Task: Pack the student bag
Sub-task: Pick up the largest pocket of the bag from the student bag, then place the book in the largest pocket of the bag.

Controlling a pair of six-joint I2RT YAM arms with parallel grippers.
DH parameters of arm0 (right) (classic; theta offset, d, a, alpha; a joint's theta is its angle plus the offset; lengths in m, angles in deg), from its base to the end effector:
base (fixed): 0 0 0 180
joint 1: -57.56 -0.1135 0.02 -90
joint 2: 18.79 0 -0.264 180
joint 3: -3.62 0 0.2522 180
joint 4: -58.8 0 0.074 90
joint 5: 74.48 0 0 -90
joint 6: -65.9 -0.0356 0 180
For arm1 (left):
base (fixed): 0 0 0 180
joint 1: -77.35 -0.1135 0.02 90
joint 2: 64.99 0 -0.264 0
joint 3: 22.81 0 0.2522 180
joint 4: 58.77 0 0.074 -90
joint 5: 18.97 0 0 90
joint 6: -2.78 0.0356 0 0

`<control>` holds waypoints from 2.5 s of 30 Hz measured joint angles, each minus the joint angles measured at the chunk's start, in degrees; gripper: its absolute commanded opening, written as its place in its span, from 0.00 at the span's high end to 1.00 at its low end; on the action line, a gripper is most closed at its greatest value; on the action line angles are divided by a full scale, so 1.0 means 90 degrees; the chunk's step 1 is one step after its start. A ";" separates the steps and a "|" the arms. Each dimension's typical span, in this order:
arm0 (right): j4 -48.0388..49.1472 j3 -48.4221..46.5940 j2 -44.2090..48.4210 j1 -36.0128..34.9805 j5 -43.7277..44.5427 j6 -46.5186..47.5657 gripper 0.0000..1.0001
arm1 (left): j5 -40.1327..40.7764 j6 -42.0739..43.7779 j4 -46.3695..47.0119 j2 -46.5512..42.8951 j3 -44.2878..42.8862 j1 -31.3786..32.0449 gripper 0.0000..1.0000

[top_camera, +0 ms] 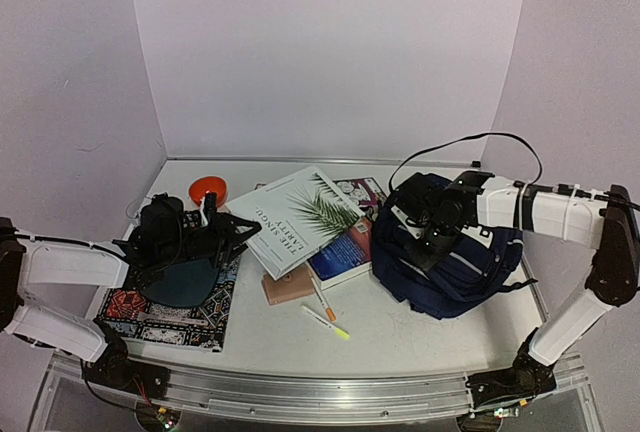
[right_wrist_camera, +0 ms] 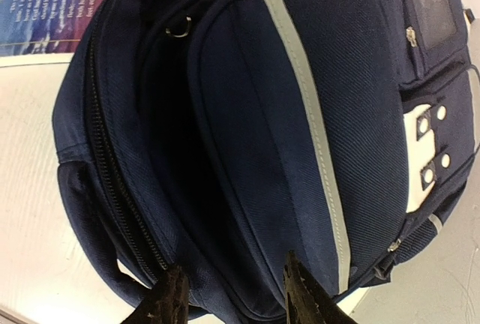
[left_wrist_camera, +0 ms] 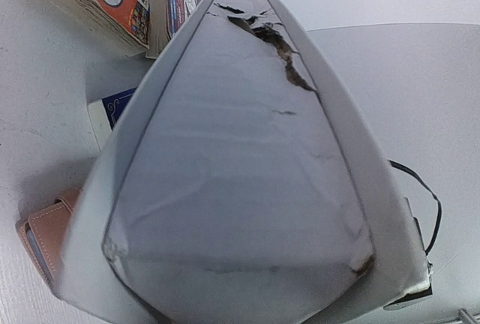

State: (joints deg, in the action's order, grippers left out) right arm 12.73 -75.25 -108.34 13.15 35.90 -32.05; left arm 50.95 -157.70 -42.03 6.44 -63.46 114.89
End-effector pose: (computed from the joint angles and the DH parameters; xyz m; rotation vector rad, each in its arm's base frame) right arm 0.2406 0.2183 0.2410 -0.6467 2.3872 -0.0730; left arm 0.1962 -0.1662 0.2086 -0.3199 2.1149 -1.5589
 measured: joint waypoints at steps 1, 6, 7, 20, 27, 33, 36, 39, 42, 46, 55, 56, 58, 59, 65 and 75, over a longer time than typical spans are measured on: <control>0.0036 0.0016 -0.0004 0.0001 -0.0065 0.0033 0.55 | -0.0013 0.0000 -0.0019 0.0000 0.0000 0.0000 0.68; 0.0275 0.0088 -0.0107 0.0002 -0.0483 0.0240 0.54 | -0.0076 0.0000 -0.0071 0.0000 0.0000 0.0001 0.68; 0.0324 0.0088 -0.0162 0.0002 -0.0560 0.0272 0.54 | -0.0084 0.0000 -0.0071 -0.0001 0.0000 0.0002 0.68; 0.0570 0.0146 -0.0466 -0.0002 -0.0303 0.0349 0.71 | -0.0087 0.0002 -0.0080 -0.0002 0.0000 0.0000 0.68; 0.0561 0.0146 -0.0432 0.0000 -0.0092 0.0347 0.73 | -0.0102 0.0018 -0.0103 -0.0002 -0.0002 -0.0004 0.68; 0.0571 0.0146 -0.0477 0.0000 -0.0189 0.0368 1.00 | -0.0135 0.0027 -0.0150 -0.0002 -0.0027 -0.0012 0.69; 0.0503 0.0079 -0.0482 0.0002 -0.0215 0.0381 1.00 | -0.0191 0.0029 -0.0176 -0.0002 -0.0074 -0.0012 0.69; 0.0248 -0.0228 -0.0477 0.0009 -0.0164 0.0418 1.00 | -0.0303 0.0027 -0.0176 0.0000 -0.0154 -0.0012 0.69; -0.0032 -0.0735 -0.0463 0.0022 -0.0013 0.0433 1.00 | -0.0488 0.0019 -0.0189 0.0000 -0.0280 -0.0012 0.68; -0.0331 -0.1502 -0.0418 0.0041 0.0311 0.0436 1.00 | -0.0812 -0.0009 -0.0226 0.0030 -0.0530 -0.0012 0.68; -0.0900 -0.2854 -0.0389 0.0098 0.1145 0.0442 1.00 | -0.1434 -0.0222 -0.0224 0.0419 -0.1002 0.0042 0.68; -0.0939 -0.2959 -0.0387 0.0103 0.1205 0.0453 1.00 | -0.1436 -0.0228 -0.0227 0.0509 -0.1067 0.0099 0.68; -0.1006 -0.3156 -0.0387 0.0109 0.1305 0.0481 1.00 | -0.1440 -0.0241 -0.0228 0.0703 -0.1207 0.0260 0.68; -0.1029 -0.3234 -0.0387 0.0109 0.1344 0.0496 1.00 | -0.1442 -0.0258 -0.0228 0.0819 -0.1285 0.0364 0.68; -0.1102 -0.3535 -0.0387 0.0109 0.1397 0.0557 1.00 | -0.1403 -0.0361 -0.0229 0.1550 -0.1897 0.1059 0.68; -0.1021 -0.3570 -0.0387 0.0109 0.1087 0.0496 1.00 | -0.1058 -0.0768 -0.0231 0.2699 -0.2948 0.1229 0.68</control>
State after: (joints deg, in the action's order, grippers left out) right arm 3.54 -107.37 -111.83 14.14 45.69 -27.59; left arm 41.43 -164.61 -44.11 30.73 -89.99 125.95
